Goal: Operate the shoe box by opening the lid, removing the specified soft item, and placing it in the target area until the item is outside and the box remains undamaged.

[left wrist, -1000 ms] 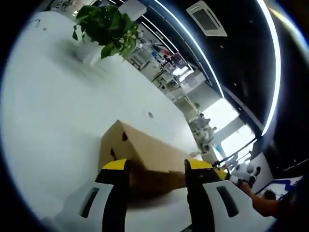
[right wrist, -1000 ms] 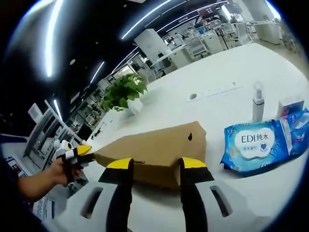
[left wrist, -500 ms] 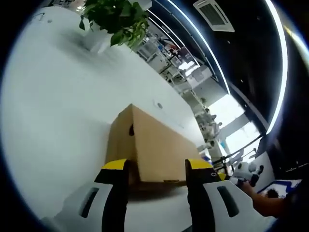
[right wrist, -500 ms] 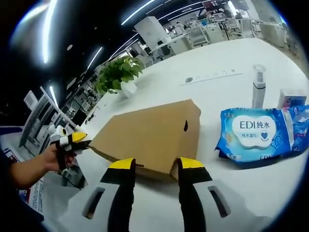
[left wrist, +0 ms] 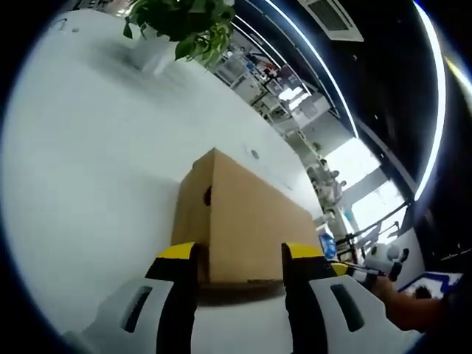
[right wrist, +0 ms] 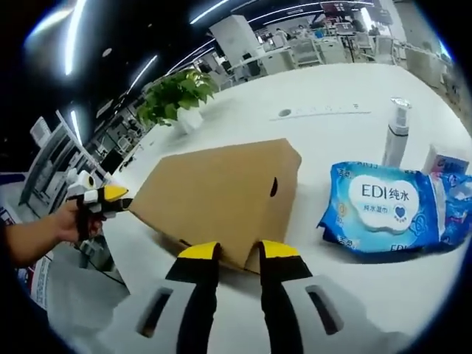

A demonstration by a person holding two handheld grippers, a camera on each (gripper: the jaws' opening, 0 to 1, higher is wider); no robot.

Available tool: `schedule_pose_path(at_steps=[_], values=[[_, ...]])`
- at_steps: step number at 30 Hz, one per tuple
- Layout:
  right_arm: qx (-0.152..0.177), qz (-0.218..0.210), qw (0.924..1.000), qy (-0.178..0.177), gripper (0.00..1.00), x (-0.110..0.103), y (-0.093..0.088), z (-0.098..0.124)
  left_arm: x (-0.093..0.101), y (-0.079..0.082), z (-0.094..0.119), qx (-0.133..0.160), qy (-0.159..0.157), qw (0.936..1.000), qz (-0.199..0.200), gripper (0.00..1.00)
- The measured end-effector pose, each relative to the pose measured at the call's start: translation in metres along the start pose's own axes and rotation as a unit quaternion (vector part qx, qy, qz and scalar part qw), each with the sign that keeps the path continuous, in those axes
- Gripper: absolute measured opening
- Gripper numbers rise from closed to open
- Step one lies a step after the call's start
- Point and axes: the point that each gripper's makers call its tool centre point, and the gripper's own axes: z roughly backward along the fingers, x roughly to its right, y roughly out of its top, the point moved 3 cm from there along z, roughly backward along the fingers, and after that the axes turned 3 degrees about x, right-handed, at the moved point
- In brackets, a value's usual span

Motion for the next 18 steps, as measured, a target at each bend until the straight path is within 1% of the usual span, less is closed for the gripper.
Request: schedule_pose_path(at_steps=[5, 7, 18], values=[[0.003, -0.003, 1.0000, -0.002, 0.19, 0.004, 0.005, -0.005, 0.001, 0.004, -0.007, 0.001, 0.002, 1.0000, -0.004, 0.47], [0.005, -0.002, 1.0000, -0.004, 0.19, 0.007, 0.009, -0.007, 0.003, 0.006, -0.012, 0.000, 0.003, 0.9999, -0.012, 0.47], [0.010, 0.009, 0.9997, -0.019, 0.20, 0.028, 0.033, -0.019, 0.008, 0.019, -0.037, -0.004, -0.007, 0.9999, -0.013, 0.47]])
